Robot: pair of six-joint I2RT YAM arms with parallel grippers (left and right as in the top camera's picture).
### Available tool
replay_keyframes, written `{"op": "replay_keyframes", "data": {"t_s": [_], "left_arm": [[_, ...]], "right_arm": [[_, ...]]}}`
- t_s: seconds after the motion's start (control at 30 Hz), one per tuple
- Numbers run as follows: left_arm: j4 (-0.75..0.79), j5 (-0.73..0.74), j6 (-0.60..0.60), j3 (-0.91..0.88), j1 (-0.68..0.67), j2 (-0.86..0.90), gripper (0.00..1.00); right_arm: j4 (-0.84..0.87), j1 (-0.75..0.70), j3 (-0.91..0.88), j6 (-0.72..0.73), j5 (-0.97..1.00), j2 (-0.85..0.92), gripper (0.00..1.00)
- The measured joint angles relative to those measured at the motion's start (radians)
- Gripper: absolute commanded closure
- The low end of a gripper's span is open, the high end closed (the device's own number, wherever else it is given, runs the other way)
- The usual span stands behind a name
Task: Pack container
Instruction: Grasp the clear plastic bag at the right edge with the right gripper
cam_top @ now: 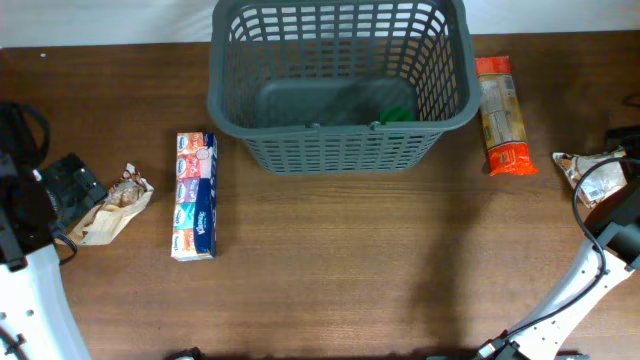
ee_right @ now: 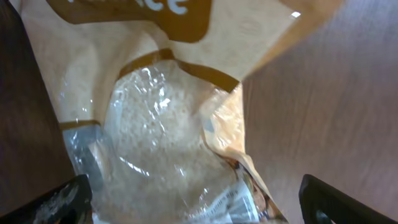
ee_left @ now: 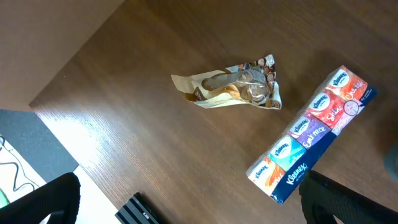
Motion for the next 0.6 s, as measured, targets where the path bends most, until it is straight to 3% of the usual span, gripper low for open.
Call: {"op": "replay_keyframes", "data": {"t_s": [0.6], "left_arm": [[-0.01,0.008,0.0,0.0,0.0,0.0,0.01]], "right_arm": [[0.052,0.033,0.0,-0.035,0.001,0.041,0.01]]}}
